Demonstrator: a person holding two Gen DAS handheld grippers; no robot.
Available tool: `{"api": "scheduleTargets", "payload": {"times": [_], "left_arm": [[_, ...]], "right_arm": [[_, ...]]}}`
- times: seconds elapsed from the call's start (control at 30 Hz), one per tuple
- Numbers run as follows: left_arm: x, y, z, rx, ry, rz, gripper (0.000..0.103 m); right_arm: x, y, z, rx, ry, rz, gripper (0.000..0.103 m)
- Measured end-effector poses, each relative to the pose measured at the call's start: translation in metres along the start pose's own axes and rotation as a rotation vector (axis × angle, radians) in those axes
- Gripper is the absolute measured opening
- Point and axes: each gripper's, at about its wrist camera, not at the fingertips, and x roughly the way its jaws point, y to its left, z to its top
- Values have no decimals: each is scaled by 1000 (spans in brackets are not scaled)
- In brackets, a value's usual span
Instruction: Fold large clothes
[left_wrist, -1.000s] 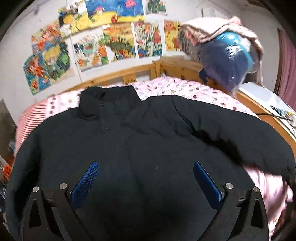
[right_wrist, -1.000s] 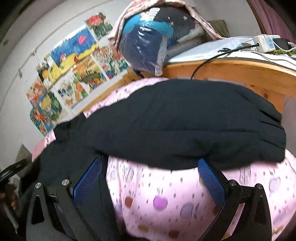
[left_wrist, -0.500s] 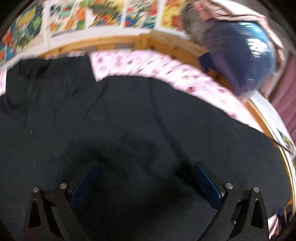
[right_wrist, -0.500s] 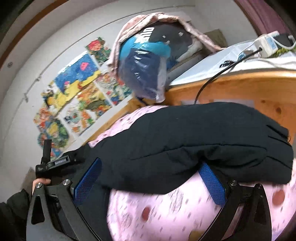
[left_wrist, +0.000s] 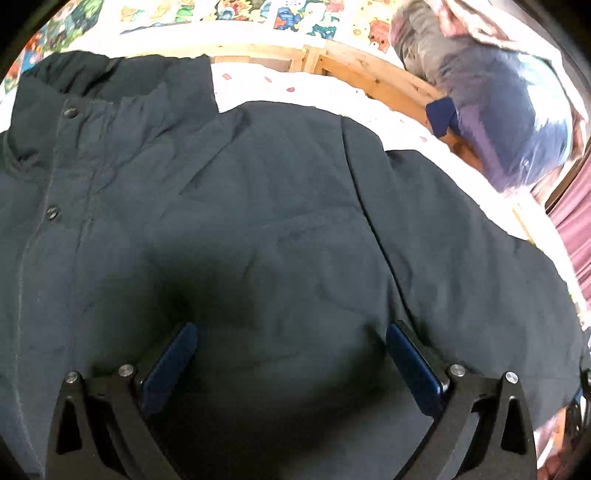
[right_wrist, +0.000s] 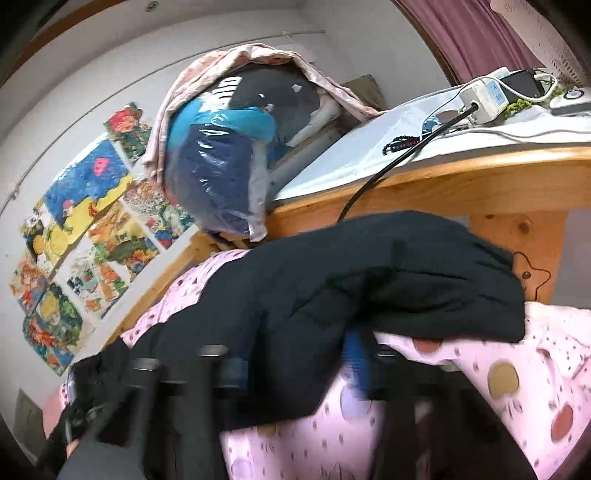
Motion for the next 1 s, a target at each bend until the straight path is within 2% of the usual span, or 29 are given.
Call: {"api": "scheduleTargets", "payload": {"times": [0.13, 0.3, 0.43, 0.6, 0.7, 0.77, 0.87, 0.93, 1.0], "left_arm": [[-28, 19, 3, -21, -15, -15, 103], [-85, 49, 0, -16, -83, -31, 103], [-143, 88, -22, -66, -147, -83, 103], [-191, 131, -59, -136, -171, -161, 102], [-205, 148, -77, -160, -190, -211, 99], [-208, 157, -85, -183, -198, -241, 98], [-207, 170, -93, -219, -204, -268, 98], [-200, 179, -97, -247, -197, -286, 98], [-195, 186, -102, -273, -189, -315, 98]], "right_arm": [[-5, 22, 13, -85, -60, 33, 15], [-35, 79, 23, -262, -143, 185, 12], [-58, 136, 15, -456, -157, 307, 12], [-80, 214, -36, -803, -108, 380, 12], [-86, 244, -71, -950, -52, 413, 12], [-89, 261, -97, -1046, 2, 435, 12], [-97, 279, -152, -1294, 66, 444, 12], [-104, 282, -191, -1470, 108, 440, 12], [-113, 282, -219, -1571, 149, 440, 16]]}}
